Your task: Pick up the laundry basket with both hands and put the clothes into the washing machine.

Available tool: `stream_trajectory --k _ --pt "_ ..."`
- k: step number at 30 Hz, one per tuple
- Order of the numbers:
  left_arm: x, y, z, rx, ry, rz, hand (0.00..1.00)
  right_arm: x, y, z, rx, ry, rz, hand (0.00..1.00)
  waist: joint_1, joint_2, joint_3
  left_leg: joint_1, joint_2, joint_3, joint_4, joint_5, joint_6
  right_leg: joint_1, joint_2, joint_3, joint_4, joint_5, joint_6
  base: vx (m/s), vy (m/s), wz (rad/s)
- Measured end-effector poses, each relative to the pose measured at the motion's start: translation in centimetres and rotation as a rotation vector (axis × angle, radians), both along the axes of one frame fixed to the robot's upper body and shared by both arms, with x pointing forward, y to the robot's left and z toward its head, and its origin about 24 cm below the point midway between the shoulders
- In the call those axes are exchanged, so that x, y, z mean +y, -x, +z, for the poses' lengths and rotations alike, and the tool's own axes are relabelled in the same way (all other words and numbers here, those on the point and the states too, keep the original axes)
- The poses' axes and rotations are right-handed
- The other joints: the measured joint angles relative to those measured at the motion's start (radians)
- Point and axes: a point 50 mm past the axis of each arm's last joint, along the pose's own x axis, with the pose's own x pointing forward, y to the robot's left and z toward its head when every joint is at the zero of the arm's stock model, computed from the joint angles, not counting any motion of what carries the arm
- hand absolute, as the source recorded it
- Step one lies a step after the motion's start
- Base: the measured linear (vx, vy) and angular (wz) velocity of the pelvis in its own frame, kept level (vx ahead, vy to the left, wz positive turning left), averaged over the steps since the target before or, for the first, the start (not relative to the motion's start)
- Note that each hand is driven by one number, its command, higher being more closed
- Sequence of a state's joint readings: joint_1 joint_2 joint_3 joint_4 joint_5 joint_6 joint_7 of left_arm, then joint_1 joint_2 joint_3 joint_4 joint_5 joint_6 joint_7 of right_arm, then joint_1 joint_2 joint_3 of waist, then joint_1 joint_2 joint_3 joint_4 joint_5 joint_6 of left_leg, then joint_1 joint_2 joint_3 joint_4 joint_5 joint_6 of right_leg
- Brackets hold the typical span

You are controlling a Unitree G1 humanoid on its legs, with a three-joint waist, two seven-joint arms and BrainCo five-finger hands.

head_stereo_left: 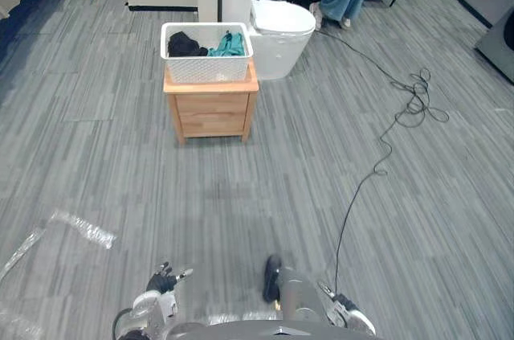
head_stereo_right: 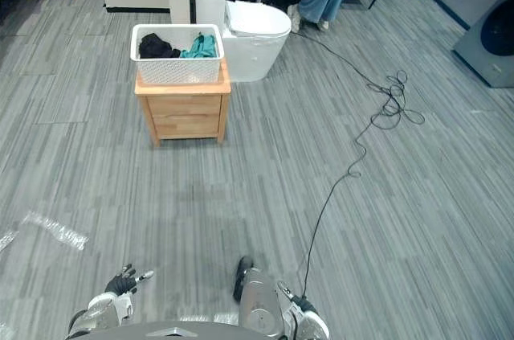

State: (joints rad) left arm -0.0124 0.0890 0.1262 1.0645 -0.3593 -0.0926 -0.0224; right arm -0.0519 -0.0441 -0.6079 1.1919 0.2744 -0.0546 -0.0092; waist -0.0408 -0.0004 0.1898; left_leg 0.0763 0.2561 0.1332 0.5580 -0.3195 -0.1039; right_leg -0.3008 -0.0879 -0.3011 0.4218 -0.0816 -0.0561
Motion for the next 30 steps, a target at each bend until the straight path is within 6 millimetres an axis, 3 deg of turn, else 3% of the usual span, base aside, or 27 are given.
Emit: stream_trajectory --k 1,2,3,5,6,9,11,12,13,15,16,17,18,19,20,21,22,24,26,27,28,29,30 --pt "-0.2 0.0 0.1 -0.016 0.025 0.045 0.0 -0.2 -0.1 0.1 -0.001 0.011 0.0 0.0 0.016 0.015 0.002 -0.099 0.054 -0.009 0.203 0.103 0.097 0.03 0.045 -0.009 -0.009 -0.022 -0.041 0.46 -0.343 -0.43" --pt "-0.6 0.0 0.0 -0.023 0.048 0.064 0.0 -0.4 -0.6 0.3 -0.014 0.028 0.008 0.0 0.036 0.03 0.012 -0.173 0.081 -0.051 0.354 0.28 0.118 0.063 0.079 -0.001 -0.019 -0.031 -0.057 0.71 -0.481 -0.86" --pt "-1.2 0.3 0.0 -0.03 0.066 0.08 0.0 -0.5 -1.8 0.7 -0.044 0.048 0.031 0.0 0.055 0.043 0.028 -0.244 0.077 -0.111 0.515 0.313 0.081 0.116 0.116 0.032 -0.037 -0.037 -0.065 0.73 -0.442 -1.07" --pt "-0.7 -0.5 0.4 -0.066 0.05 0.072 0.0 0.0 -4.0 1.4 -0.093 0.053 0.069 0.0 0.068 0.025 0.046 -0.351 0.02 -0.115 0.645 0.232 0.021 0.256 0.139 0.082 -0.137 -0.033 -0.059 0.6 -0.344 -0.85" --pt "-0.4 -0.7 0.6 -0.083 0.039 0.074 0.0 0.4 -4.7 1.5 -0.107 0.054 0.103 0.0 0.074 0.011 0.053 -0.393 0.002 -0.067 0.597 0.198 0.005 0.341 0.143 0.105 -0.206 -0.018 -0.034 0.6 -0.289 -0.5" --pt "-0.2 -0.7 0.7 -0.1 0.028 0.085 0.0 0.7 -6.3 2.2 -0.143 0.066 0.154 0.0 0.087 0.006 0.052 -0.456 -0.001 0.069 0.325 0.172 0.016 0.464 0.151 0.151 -0.305 -0.027 0.003 0.64 -0.215 -0.53" --pt "-0.5 -0.1 0.4 -0.078 0.051 0.127 0.0 0.7 -7.9 3.0 -0.197 0.095 0.184 0.0 0.093 0.024 0.05 -0.443 -0.043 0.15 -0.141 0.232 0.032 0.567 0.156 0.196 -0.365 -0.053 0.045 0.62 -0.034 -0.61" --pt "-0.6 0.5 0.1 -0.057 0.055 0.138 0.0 0.5 -8.0 3.2 -0.205 0.103 0.188 0.0 0.096 0.028 0.046 -0.429 -0.058 0.148 -0.252 0.258 0.029 0.59 0.156 0.209 -0.378 -0.061 0.057 0.62 0.065 -0.75" --pt "-0.9 1.1 -0.2 -0.039 0.074 0.173 0.0 0.1 -7.7 3.1 -0.203 0.12 0.187 0.0 0.099 0.042 0.037 -0.426 -0.08 0.131 -0.367 0.284 0.036 0.627 0.16 0.234 -0.386 -0.088 0.094 0.61 0.16 -0.85" --pt "-0.4 2.4 -0.7 0.011 0.069 0.213 0.0 -0.2 -6.7 2.8 -0.182 0.123 0.18 0.0 0.126 0.042 0.0 -0.421 -0.117 0.123 -0.362 0.332 0.133 0.64 0.138 0.275 -0.307 -0.175 0.099 0.7 0.269 -1.06" --pt "0.1 3.5 -1.0 0.05 0.064 0.242 0.0 0.3 -6.4 2.5 -0.175 0.108 0.174 0.0 0.129 0.021 -0.024 -0.407 -0.143 0.124 -0.328 0.435 0.169 0.588 0.108 0.289 -0.137 -0.218 0.113 0.66 0.292 -0.72" --pt "1.1 3.7 -1.0 0.067 0.028 0.217 0.0 0.8 -4.6 1.6 -0.13 0.078 0.145 0.0 0.106 -0.036 -0.043 -0.362 -0.197 0.134 -0.338 0.421 0.176 0.496 0.047 0.28 0.105 -0.192 0.132 0.8 0.342 -0.28" --pt "1.5 3.6 -1.0 0.075 0.007 0.185 0.0 1.0 -3.5 1.1 -0.1 0.062 0.127 0.0 0.091 -0.058 -0.051 -0.334 -0.228 0.119 -0.357 0.404 0.175 0.452 0.022 0.279 0.222 -0.139 0.165 0.54 0.231 0.66" --pt "1.8 2.9 -0.8 0.081 -0.025 0.105 0.0 1.4 -1.7 0.5 -0.057 0.041 0.107 0.0 0.058 -0.086 -0.049 -0.274 -0.277 0.087 -0.38 0.38 0.181 0.381 -0.011 0.291 0.423 -0.022 0.236 0.82 0.276 0.89" --pt "1.6 2.3 -0.7 0.077 -0.034 0.057 0.0 1.7 -0.6 0.1 -0.019 0.023 0.103 0.0 0.042 -0.09 -0.047 -0.208 -0.298 0.068 -0.396 0.355 0.189 0.314 -0.029 0.29 0.559 -0.032 0.226 0.66 0.195 0.77" --pt "1.3 2.1 -0.7 0.075 -0.031 0.043 0.0 1.7 -0.4 0.0 -0.012 0.019 0.104 0.0 0.04 -0.082 -0.043 -0.169 -0.299 0.064 -0.409 0.343 0.187 0.281 -0.04 0.282 0.598 -0.057 0.215 0.62 0.17 0.28" --pt "0.7 1.5 -0.6 0.066 -0.03 0.005 0.0 1.9 0.0 -0.2 -0.004 0.014 0.112 0.0 0.041 -0.059 -0.033 -0.094 -0.295 0.057 -0.442 0.326 0.179 0.227 -0.056 0.248 0.603 -0.112 0.189 0.52 0.12 0.0" --pt "-0.5 -0.2 -0.3 0.031 -0.021 -0.042 0.0 1.3 -0.4 0.1 -0.022 0.04 0.121 0.0 0.041 -0.019 -0.02 0.027 -0.273 0.051 -0.524 0.31 0.171 0.152 -0.044 0.199 0.442 -0.183 0.149 0.55 0.077 0.05" --pt "-1.0 -1.1 0.0 0.006 -0.013 -0.053 0.0 1.2 -0.5 0.3 -0.037 0.046 0.118 0.0 0.025 -0.014 -0.026 0.06 -0.25 0.029 -0.546 0.287 0.15 0.126 -0.006 0.178 0.15 -0.171 0.15 0.27 -0.041 0.38" --pt "-1.0 -1.2 0.1 -0.001 -0.02 -0.075 0.0 1.6 -0.4 0.1 -0.031 0.035 0.117 0.0 0.017 -0.03 -0.038 0.064 -0.25 0.025 -0.544 0.268 0.138 0.128 0.009 0.181 -0.024 -0.099 0.121 0.31 -0.125 0.51" --pt "-1.2 -1.5 0.2 -0.015 -0.016 -0.083 0.0 2.1 -0.1 0.0 -0.024 0.02 0.115 0.0 0.023 -0.06 -0.043 0.083 -0.263 0.015 -0.537 0.239 0.126 0.125 -0.012 0.187 -0.108 0.004 0.077 0.33 -0.154 0.36" --pt "-1.3 -1.4 0.2 -0.015 -0.013 -0.081 0.0 2.4 0.3 -0.2 -0.013 0.011 0.114 0.0 0.026 -0.072 -0.051 0.092 -0.271 0.008 -0.526 0.225 0.117 0.132 -0.018 0.189 -0.129 0.046 0.079 0.51 -0.284 0.35" --pt "-1.6 -0.5 -0.2 0.008 0.0 -0.056 0.0 2.6 0.4 -0.2 -0.01 0.005 0.115 0.0 0.032 -0.075 -0.063 0.091 -0.258 -0.007 -0.445 0.156 0.087 0.179 -0.017 0.167 -0.152 0.075 0.089 0.43 -0.252 0.28"
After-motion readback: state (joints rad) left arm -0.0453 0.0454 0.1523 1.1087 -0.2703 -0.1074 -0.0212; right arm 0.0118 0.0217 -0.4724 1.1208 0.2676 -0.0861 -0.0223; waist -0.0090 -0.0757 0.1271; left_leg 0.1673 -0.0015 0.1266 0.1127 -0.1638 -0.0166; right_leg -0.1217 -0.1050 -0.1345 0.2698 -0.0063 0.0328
